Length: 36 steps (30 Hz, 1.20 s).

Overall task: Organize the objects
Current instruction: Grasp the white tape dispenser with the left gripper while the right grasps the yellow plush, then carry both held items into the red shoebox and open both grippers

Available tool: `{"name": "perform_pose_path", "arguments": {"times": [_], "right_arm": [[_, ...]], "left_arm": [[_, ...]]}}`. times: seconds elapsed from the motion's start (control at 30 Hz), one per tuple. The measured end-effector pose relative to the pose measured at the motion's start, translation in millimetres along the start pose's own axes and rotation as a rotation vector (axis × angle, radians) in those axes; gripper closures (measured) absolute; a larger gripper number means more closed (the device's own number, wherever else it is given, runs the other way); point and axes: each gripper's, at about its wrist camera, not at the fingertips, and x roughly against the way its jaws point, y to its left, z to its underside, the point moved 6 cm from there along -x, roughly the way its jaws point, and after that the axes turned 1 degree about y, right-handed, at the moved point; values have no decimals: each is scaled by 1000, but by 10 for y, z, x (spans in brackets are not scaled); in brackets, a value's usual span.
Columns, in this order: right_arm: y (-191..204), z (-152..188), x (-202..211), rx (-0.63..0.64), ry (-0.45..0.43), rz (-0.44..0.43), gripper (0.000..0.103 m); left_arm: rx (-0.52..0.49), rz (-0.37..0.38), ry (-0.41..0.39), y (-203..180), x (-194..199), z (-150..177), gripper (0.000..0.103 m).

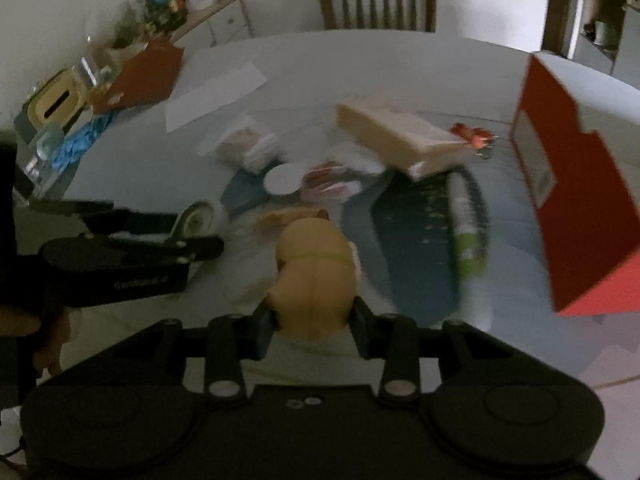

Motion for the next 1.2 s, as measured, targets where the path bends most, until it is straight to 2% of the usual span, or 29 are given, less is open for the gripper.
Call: {"name": "perform_pose_path", "arguments": {"times": [0.6,1.2], "right_arm": [[-675,-11,800,-21,-128,25,66],[-1754,-191,1294,-77,-227,91,65]], "left_arm": [[-8,90,-9,-839,312,-105,54],[-81,193,-79,-1856,561,-686,54]]}}
